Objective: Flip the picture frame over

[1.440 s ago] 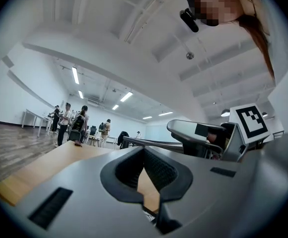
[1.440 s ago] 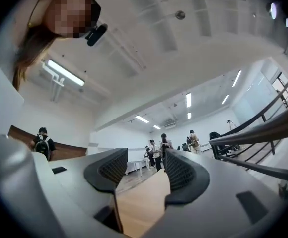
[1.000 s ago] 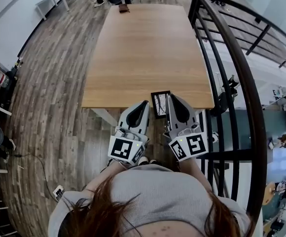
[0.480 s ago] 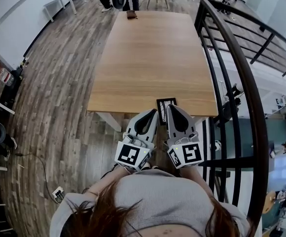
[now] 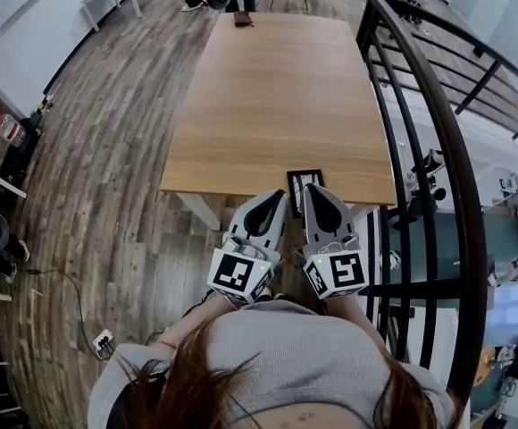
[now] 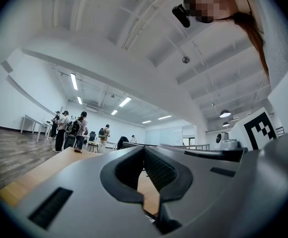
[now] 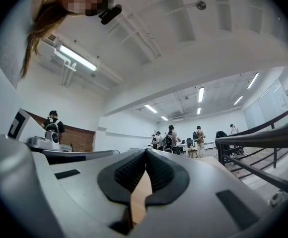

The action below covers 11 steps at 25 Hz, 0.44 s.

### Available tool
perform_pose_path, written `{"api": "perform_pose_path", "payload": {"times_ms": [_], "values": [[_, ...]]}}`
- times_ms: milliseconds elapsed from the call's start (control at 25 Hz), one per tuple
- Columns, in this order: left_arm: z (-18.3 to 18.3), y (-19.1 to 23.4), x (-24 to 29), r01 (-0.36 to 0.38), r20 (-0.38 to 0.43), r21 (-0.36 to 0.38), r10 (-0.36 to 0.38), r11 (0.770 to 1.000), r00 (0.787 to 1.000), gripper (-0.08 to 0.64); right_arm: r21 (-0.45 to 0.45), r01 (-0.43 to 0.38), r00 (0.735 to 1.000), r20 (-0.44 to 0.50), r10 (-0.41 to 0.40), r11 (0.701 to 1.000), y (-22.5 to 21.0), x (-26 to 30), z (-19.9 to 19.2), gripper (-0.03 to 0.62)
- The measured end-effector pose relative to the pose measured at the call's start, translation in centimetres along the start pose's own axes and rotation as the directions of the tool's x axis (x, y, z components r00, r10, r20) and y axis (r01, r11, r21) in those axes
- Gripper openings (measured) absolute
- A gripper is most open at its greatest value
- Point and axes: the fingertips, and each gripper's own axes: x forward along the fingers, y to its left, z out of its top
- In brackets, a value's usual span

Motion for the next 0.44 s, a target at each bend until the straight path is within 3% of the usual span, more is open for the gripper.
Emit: {"api": "perform_pose_path", "payload": {"times_ms": [440], "values": [[-0.1,0.7,-1.6,-0.02,0.012,-0.008,0.02,1.0,1.0,0.006,-0.013,-0.02,1.0,0.011,0.021,1.0,2.1,-0.4,0.3,0.015]]}}
